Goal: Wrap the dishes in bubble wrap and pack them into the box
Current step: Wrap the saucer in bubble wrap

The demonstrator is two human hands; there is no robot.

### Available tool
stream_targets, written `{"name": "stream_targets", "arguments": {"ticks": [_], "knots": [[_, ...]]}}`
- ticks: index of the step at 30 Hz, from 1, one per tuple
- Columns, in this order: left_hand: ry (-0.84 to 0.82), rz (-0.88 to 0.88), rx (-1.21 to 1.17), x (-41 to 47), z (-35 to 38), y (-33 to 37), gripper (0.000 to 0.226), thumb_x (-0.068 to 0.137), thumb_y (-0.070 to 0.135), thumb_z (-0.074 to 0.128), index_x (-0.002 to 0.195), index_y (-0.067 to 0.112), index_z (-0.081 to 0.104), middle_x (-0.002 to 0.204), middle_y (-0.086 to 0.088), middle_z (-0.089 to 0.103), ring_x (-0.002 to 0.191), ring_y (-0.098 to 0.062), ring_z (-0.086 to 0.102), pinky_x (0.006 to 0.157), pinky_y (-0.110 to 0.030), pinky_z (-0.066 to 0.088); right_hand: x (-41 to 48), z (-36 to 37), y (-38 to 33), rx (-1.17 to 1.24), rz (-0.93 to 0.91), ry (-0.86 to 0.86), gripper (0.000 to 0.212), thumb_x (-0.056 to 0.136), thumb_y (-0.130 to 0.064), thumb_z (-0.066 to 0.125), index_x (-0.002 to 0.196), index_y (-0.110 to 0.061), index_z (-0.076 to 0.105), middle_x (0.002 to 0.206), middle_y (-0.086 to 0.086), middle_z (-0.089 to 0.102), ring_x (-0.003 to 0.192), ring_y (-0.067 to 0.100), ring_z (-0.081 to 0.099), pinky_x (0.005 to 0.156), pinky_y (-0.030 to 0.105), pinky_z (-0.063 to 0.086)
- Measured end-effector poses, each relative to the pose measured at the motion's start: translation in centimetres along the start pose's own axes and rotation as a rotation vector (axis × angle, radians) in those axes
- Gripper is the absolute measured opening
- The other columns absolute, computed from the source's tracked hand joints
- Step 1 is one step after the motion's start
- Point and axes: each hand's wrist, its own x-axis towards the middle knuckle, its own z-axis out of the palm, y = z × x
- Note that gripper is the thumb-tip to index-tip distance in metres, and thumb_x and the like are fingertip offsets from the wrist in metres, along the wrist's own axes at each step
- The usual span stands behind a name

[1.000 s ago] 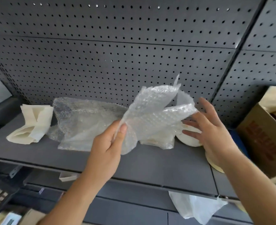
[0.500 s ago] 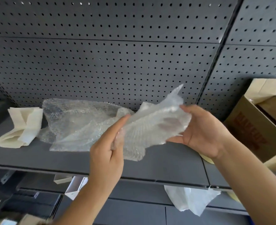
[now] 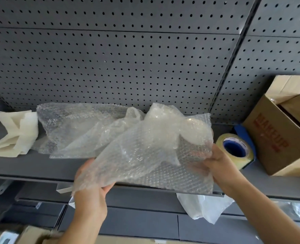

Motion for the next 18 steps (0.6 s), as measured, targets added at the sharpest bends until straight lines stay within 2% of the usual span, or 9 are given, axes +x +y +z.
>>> {"name": "stream_targets", "arguments": {"ticks": [2,5,8,10,13,15,17,18], "knots": [[0.062,-0.024,-0.003,0.6,-0.7,0.1,0.031,0.098,0.008,0.053,0.125,0.018,0.064,0.115,-0.007,0.073,0.116,-0.034,0.066,0.076,-0.043,0.059,0.1,0.0,0.5,-0.143,0.002,0.049,0.061,0.091,0.023,0.044,0.128,-0.024,0.058,0.113,0.005,0.075,0.099,0.023,0.074,0.081,0.042,0.063],[0.093,0.064,0.009,1.0,-2.4,0.4,0.044,0.097,0.0,0.058,0.123,0.035,0.061,0.127,-0.002,0.067,0.126,-0.036,0.06,0.083,-0.055,0.059,0.2,0.2,0.7,-0.321,0.022,0.062,0.071,0.083,0.024,0.041,0.115,-0.037,0.056,0.108,0.001,0.073,0.096,0.02,0.072,0.073,0.04,0.064],[-0.016,0.145,0.083,1.0,-3.8,1.2,0.051,0.094,-0.011,0.057,0.128,0.027,0.061,0.14,-0.006,0.06,0.13,-0.031,0.058,0.083,-0.059,0.059,0.4,0.1,1.0,-0.428,0.033,0.031,0.064,0.084,0.019,0.042,0.124,-0.029,0.056,0.104,-0.001,0.072,0.092,0.015,0.071,0.072,0.038,0.063],[-0.07,0.105,0.13,1.3,-4.3,2.2,0.042,0.096,-0.008,0.053,0.128,0.017,0.063,0.134,-0.009,0.065,0.118,-0.031,0.066,0.081,-0.054,0.061,0.2,0.2,0.8,-0.434,0.034,0.025,0.058,0.087,0.017,0.042,0.124,-0.027,0.055,0.092,0.001,0.071,0.071,0.007,0.07,0.059,0.028,0.057],[-0.091,-0.036,0.061,2.3,-4.6,4.0,0.017,0.101,0.014,0.052,0.101,0.017,0.069,0.116,-0.007,0.073,0.09,-0.027,0.078,0.07,-0.039,0.065,0.0,0.6,0.2,-0.421,-0.001,0.014,0.055,0.091,0.016,0.039,0.109,-0.034,0.055,0.079,0.006,0.065,0.049,0.005,0.059,0.05,0.025,0.05],[-0.081,-0.062,0.069,3.7,-4.5,4.8,0.014,0.103,0.021,0.054,0.093,0.025,0.064,0.105,-0.001,0.076,0.082,-0.023,0.078,0.068,-0.035,0.064,0.3,0.9,0.1,-0.414,-0.013,0.023,0.052,0.092,0.013,0.039,0.105,-0.035,0.055,0.078,0.008,0.064,0.049,0.008,0.057,0.051,0.028,0.051],[-0.013,-0.037,0.142,5.2,-4.7,5.0,0.01,0.1,0.013,0.06,0.094,0.02,0.063,0.098,-0.002,0.075,0.082,-0.022,0.078,0.071,-0.037,0.064,0.7,1.2,0.2,-0.446,-0.014,0.032,0.044,0.093,0.008,0.041,0.113,-0.029,0.056,0.081,0.009,0.065,0.057,0.014,0.061,0.056,0.033,0.054],[0.037,-0.012,0.184,6.1,-5.0,4.9,0.006,0.097,0.008,0.062,0.097,0.014,0.063,0.1,-0.007,0.074,0.085,-0.022,0.077,0.075,-0.037,0.064,0.8,1.3,0.2,-0.468,-0.009,0.032,0.041,0.094,0.005,0.042,0.116,-0.027,0.055,0.083,0.008,0.066,0.062,0.017,0.063,0.059,0.035,0.056]]}}
